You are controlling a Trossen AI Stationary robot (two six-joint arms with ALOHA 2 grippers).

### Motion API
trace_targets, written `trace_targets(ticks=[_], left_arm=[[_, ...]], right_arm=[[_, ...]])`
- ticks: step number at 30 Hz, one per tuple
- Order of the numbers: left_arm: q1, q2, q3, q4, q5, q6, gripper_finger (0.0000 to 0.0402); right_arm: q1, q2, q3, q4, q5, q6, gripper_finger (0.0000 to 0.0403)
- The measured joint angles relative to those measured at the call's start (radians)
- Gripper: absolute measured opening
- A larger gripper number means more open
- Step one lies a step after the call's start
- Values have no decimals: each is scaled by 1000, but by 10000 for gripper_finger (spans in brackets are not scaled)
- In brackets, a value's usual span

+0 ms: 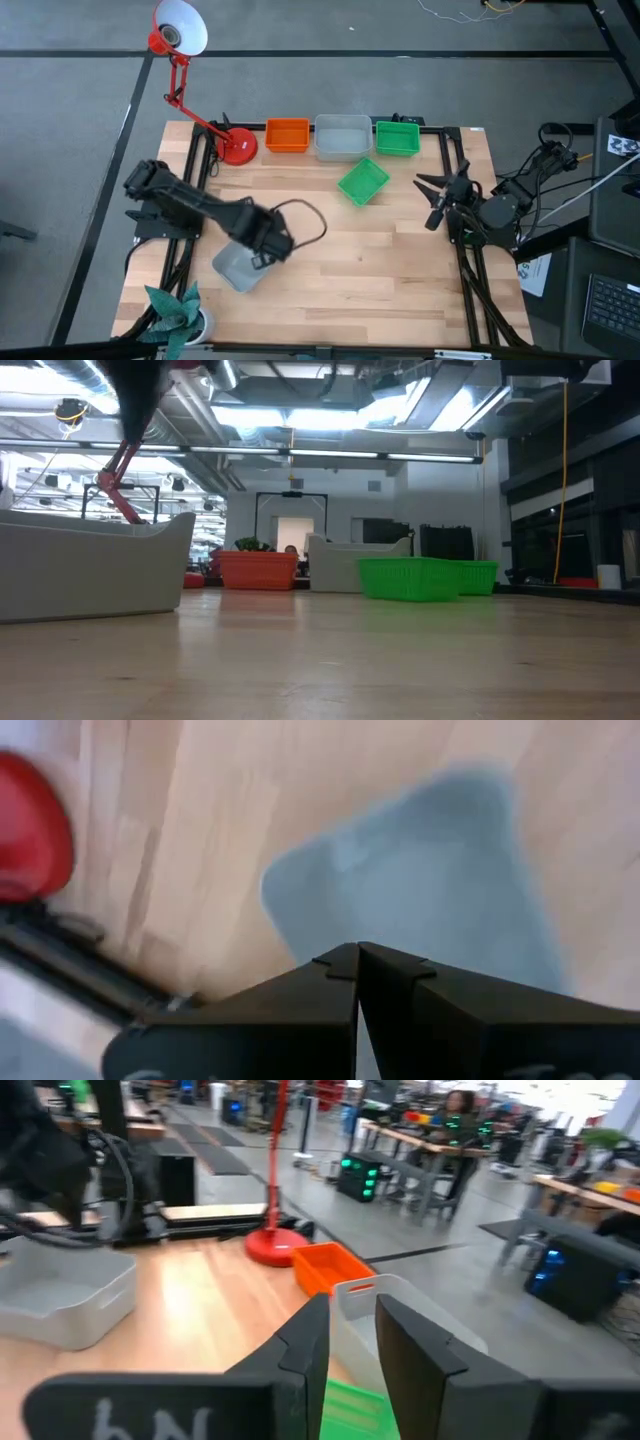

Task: Stack baskets by color
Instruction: Move the bottom gray bin to the top center of the table

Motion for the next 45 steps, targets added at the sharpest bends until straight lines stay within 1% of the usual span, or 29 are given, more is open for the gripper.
trace_targets(ticks=[3,7,9,11,12,13,14,16,18,20,22,26,28,30,32,34,36,38,41,43,45], left_arm=[[-45,4,-56,32,67,-20,2],[-72,10,-189,167,156,-29,1],[-74,8,-271,257,191,1,1],[-71,9,-356,353,192,51,0],[-63,9,-396,399,177,84,0],[-52,9,-433,442,151,112,0],[-38,10,-463,482,104,136,0],[4,10,-501,537,-1,177,0],[60,10,-511,566,-82,241,0],[127,10,-506,637,-135,334,0],[204,10,-499,746,-169,452,0],[351,10,-497,1067,-175,735,0],[417,10,-496,1212,-173,852,0],[474,9,-496,1314,-166,929,0],[522,9,-496,1385,-148,968,0],[548,9,-496,1422,-124,970,0],[549,9,-494,1418,-103,940,0],[521,-5,-484,1405,-82,915,0],[449,-39,-454,1392,-73,923,0],[402,-63,-434,1306,-72,917,0],[361,-75,-404,1173,-72,866,0]], right_arm=[[0,0,0,0,-54,24,86],[0,0,0,0,-108,65,86],[0,0,0,-1,-123,77,86],[0,0,0,0,-126,79,86],[0,0,0,-1,-126,79,86],[0,0,0,-1,-126,79,86],[0,0,0,-1,-126,78,86],[0,0,0,-1,-125,77,86],[0,0,0,-1,-126,76,86],[0,0,0,-1,-125,75,86],[0,0,0,-1,-125,74,86],[0,0,0,-2,-125,73,86],[0,0,0,-2,-130,70,86],[0,0,0,-2,-146,68,86],[0,0,0,-2,-165,68,86],[0,0,0,-3,-168,68,86],[0,0,0,-3,-168,67,86],[0,0,0,-3,-168,58,86],[0,0,0,-3,-169,49,86],[0,0,0,-4,-169,50,86],[0,0,0,-8,-170,50,86]])
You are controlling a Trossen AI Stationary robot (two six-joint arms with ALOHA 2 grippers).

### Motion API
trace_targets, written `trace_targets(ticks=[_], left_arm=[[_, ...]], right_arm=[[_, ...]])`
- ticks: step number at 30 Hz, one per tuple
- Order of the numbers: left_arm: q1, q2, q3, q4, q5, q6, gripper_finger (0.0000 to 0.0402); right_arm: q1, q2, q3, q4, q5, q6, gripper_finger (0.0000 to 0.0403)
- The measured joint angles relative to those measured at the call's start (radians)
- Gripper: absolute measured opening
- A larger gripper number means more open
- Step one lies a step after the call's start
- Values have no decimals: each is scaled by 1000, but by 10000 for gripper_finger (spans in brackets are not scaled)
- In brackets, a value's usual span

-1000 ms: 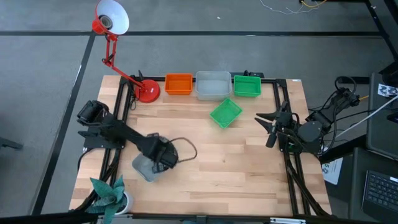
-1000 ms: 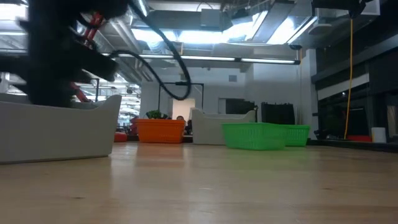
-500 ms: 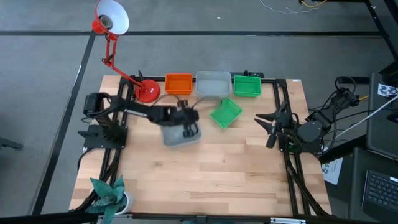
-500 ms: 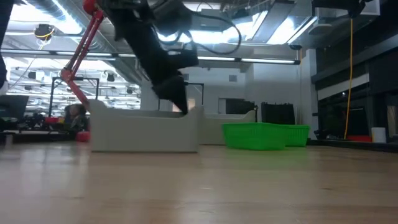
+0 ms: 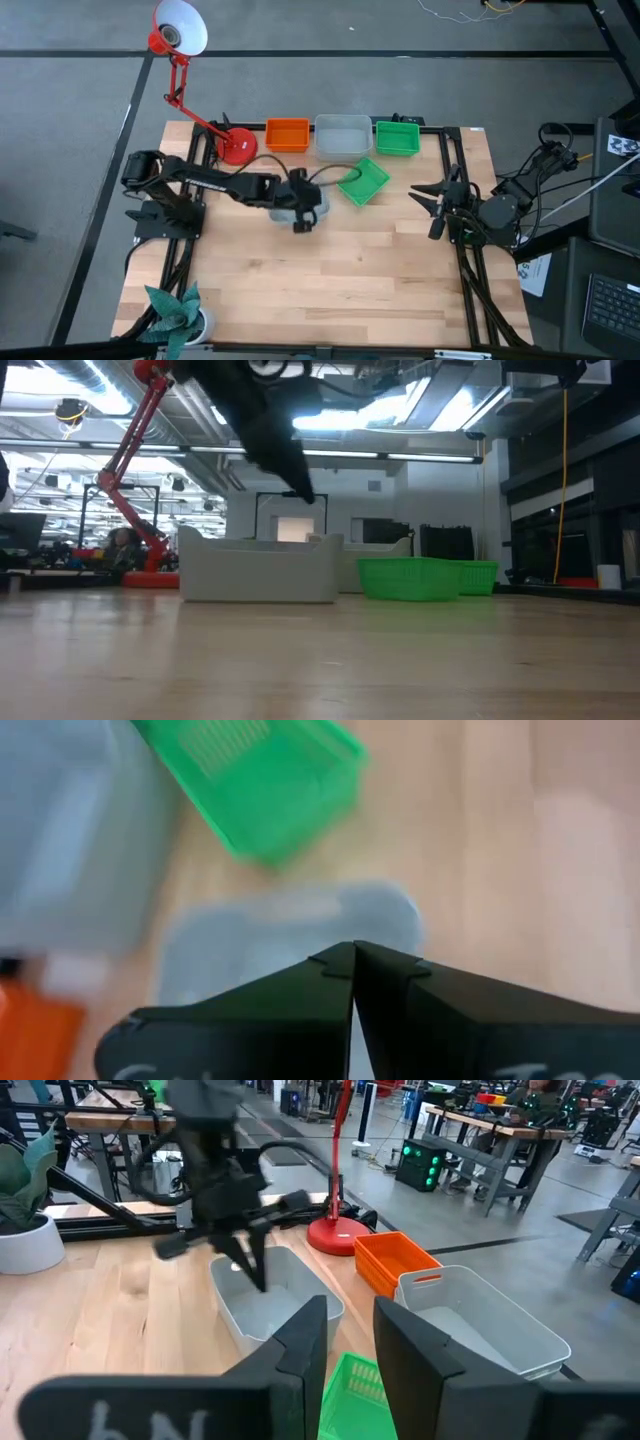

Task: Stack baskets by color
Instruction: Move the bottom gray bin to the top center of the table

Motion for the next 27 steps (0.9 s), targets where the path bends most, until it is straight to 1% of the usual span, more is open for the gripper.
trace_targets(ticks=[3,6,8,10,12,14,16,20,23,27], left_arm=[[-31,1,16,-145,-6,-98,0],[-30,57,18,-163,-21,-157,0],[-17,109,14,-167,-44,-158,0],[3,166,15,-66,-73,-148,0],[34,213,16,0,-62,-143,0],[68,277,18,36,-26,-143,0],[95,336,26,26,-50,-149,0],[153,419,103,47,-76,-153,0],[179,459,182,36,-68,-100,0],[186,507,310,21,-1,-17,0]], right_arm=[[0,5,0,-6,-7,1,86],[0,11,0,-12,-8,22,86],[0,17,0,-16,-9,28,86],[0,23,0,-16,-24,28,86],[0,29,0,-14,-23,29,86],[0,33,0,-15,-25,29,86],[0,33,0,-14,-23,32,86],[0,34,0,-14,-24,34,86],[0,34,0,-15,-24,34,86],[0,34,0,-15,-24,28,86]])
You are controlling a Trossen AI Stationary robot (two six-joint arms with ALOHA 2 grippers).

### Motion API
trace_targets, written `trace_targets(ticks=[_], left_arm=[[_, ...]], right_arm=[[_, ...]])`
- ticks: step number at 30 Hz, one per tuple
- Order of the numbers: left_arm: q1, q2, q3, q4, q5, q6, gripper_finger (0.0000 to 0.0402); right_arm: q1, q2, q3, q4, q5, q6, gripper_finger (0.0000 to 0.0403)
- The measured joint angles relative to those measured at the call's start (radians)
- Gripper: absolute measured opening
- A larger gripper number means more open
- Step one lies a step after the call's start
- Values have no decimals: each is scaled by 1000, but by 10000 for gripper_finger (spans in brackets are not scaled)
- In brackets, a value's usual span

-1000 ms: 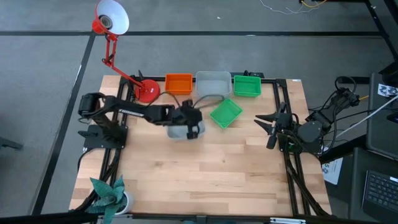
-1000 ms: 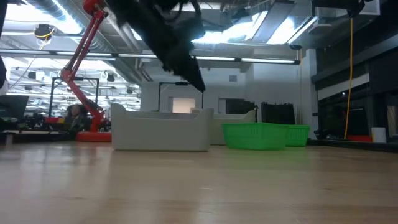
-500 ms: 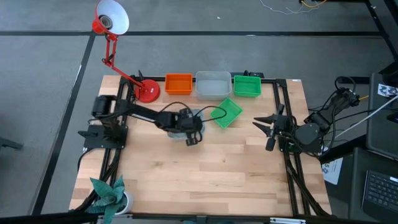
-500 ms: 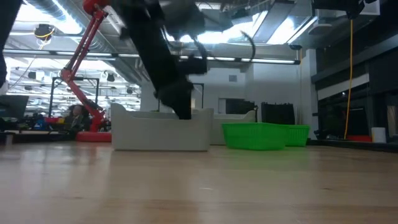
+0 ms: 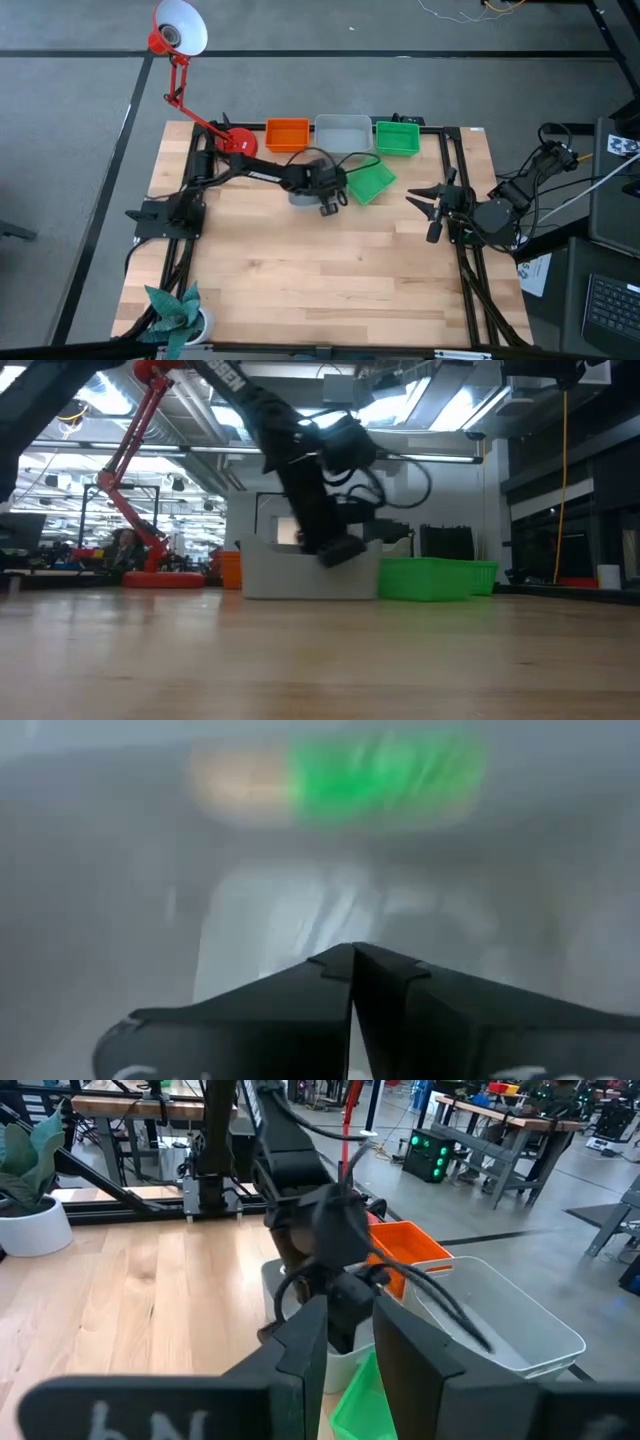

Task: Stack baskets by color
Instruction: Move the bottom gray bin to the top center of the table, then stack the bottom green bin on the top stacked green bin

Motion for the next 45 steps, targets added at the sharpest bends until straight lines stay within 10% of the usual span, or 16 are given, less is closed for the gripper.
trace_targets(ticks=[13,27,40,45], left_arm=[[-82,145,331,-41,60,53,0],[-115,126,337,-578,-58,-170,0],[-192,-195,319,-914,-261,-235,0],[-182,-403,137,-943,-262,-308,0]], right_arm=[[0,0,0,-21,-1,23,86],[0,0,0,-42,-27,55,86],[0,26,0,-39,-25,74,86],[0,36,0,-37,-32,77,86]])
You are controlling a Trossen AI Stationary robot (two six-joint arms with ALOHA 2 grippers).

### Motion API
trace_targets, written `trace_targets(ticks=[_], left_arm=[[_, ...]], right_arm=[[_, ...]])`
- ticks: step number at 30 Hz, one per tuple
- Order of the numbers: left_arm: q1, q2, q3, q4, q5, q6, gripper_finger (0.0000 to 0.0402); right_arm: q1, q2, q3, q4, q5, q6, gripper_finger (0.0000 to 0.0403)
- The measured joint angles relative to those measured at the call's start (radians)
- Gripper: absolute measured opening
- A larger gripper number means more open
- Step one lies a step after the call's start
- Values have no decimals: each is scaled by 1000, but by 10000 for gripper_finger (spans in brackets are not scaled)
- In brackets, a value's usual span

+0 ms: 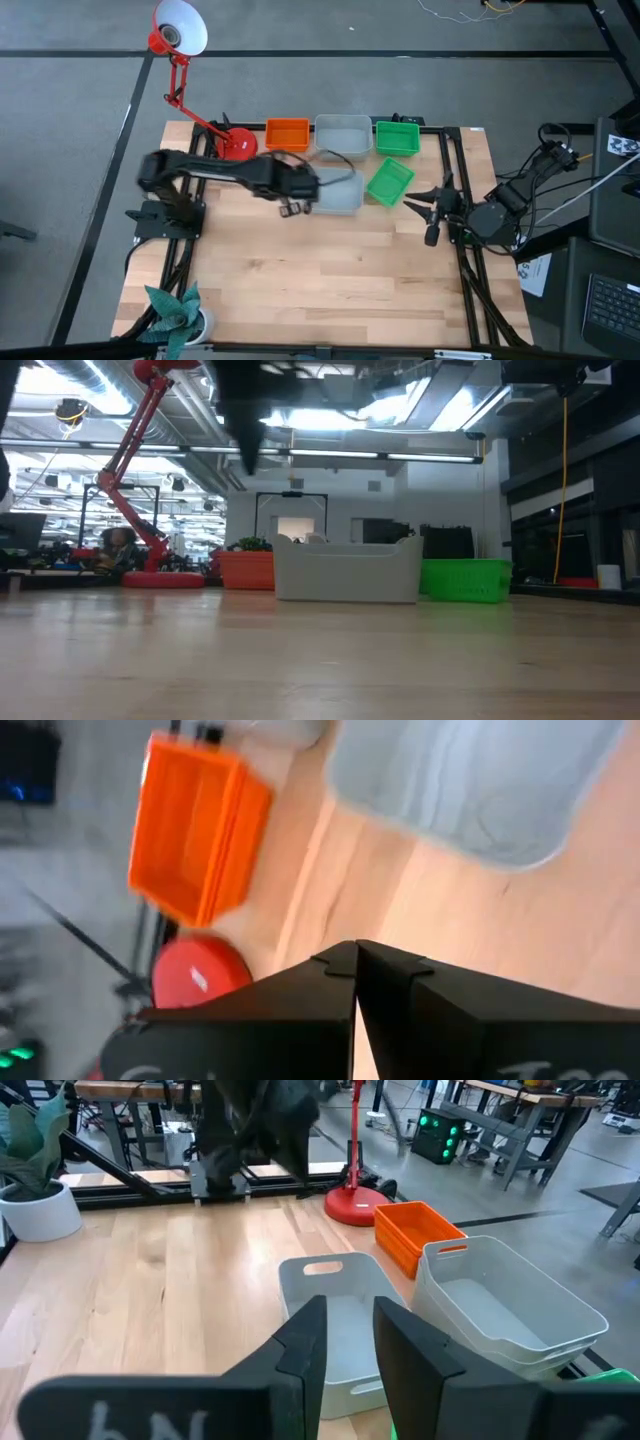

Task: Stack baskets by color
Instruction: Stack the bottom green bin on the top stacked green bin

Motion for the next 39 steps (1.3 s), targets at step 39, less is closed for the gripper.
trace_targets(ticks=[39], left_arm=[[-43,-1695,-1525,1213,483,267,0]], right_arm=[[-163,93,0,46,-136,18,86]])
